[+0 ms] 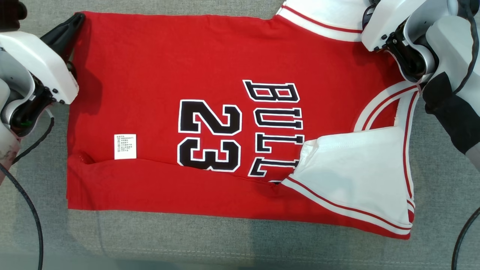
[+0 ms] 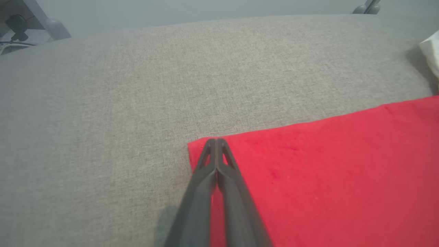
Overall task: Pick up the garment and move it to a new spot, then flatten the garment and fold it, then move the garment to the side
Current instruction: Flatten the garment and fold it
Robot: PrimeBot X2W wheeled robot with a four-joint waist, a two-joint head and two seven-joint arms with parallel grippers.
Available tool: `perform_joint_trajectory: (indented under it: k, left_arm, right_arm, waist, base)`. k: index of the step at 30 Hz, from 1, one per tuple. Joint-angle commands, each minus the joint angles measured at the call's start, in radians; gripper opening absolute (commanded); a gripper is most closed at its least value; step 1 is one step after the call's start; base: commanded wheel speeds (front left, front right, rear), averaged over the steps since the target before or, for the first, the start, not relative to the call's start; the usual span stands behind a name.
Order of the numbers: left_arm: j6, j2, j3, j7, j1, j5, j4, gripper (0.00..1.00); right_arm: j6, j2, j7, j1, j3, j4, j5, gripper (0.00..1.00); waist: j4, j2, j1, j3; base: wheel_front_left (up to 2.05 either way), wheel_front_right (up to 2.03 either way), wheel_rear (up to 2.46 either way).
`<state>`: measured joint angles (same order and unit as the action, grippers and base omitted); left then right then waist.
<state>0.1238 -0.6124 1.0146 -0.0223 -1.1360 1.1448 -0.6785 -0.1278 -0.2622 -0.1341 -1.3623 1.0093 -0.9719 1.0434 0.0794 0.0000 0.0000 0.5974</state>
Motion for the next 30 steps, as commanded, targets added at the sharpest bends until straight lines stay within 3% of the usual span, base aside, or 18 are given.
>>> perform_joint_trajectory:
  k: [1, 3, 4, 23, 24, 25, 27, 28, 30]
  left_arm:
    - [0.007, -0.061, -0.030, -0.015, -0.020, 0.009, 0.004, 0.11]
    - [0.007, -0.066, -0.024, -0.019, -0.021, 0.018, -0.006, 0.41]
    - [0.007, -0.069, -0.020, -0.022, -0.022, 0.019, -0.013, 0.99]
    - [0.007, -0.091, 0.021, -0.021, -0.063, 0.110, -0.041, 1.00]
    - [0.007, -0.092, 0.026, -0.021, -0.065, 0.113, -0.038, 0.94]
    - [0.007, -0.092, 0.032, -0.020, -0.067, 0.115, -0.035, 0.53]
    - [0.007, -0.093, 0.045, -0.021, -0.068, 0.118, -0.029, 0.24]
    - [0.007, -0.093, 0.048, -0.026, -0.068, 0.119, -0.027, 0.00]
    - [0.007, -0.095, 0.055, -0.037, -0.067, 0.125, -0.021, 0.00]
  right_arm:
    - [-0.003, 0.000, -0.011, 0.033, 0.005, 0.027, 0.011, 0.00]
    - [-0.003, 0.000, -0.011, 0.029, 0.014, 0.030, 0.017, 0.00]
    - [-0.003, 0.000, -0.012, 0.026, 0.018, 0.031, 0.020, 0.00]
    - [-0.003, 0.015, -0.041, -0.009, 0.087, 0.042, 0.071, 0.00]
    - [-0.003, 0.014, -0.043, -0.011, 0.090, 0.042, 0.074, 0.00]
    - [-0.003, 0.013, -0.044, -0.013, 0.093, 0.041, 0.076, 0.00]
    - [-0.003, 0.012, -0.047, -0.015, 0.100, 0.040, 0.081, 0.00]
    - [-0.003, 0.011, -0.049, -0.017, 0.104, 0.040, 0.083, 0.00]
    - [-0.003, 0.010, -0.052, -0.018, 0.111, 0.044, 0.090, 0.00]
  waist:
    - [-0.003, 0.0000, 0.0000, 0.000]
    - [-0.007, 0.0000, 0.0000, 0.002]
    - [-0.009, 0.0000, 0.0000, 0.004]
    - [-0.042, 0.0000, 0.0000, 0.033]
    - [-0.042, 0.0000, 0.0000, 0.035]
    - [-0.042, 0.0000, 0.0000, 0.035]
    - [-0.040, 0.0000, 0.0000, 0.035]
    - [-0.039, 0.0000, 0.0000, 0.034]
    - [-0.036, 0.0000, 0.0000, 0.031]
  base:
    - [0.00, 0.00, 0.00]
    - [0.00, 0.00, 0.00]
    - [0.00, 0.00, 0.00]
    - [0.00, 0.00, 0.00]
    - [0.00, 0.00, 0.00]
    - [0.00, 0.00, 0.00]
    - [0.00, 0.00, 0.00]
    - [0.00, 0.00, 0.00]
    - [0.00, 0.00, 0.00]
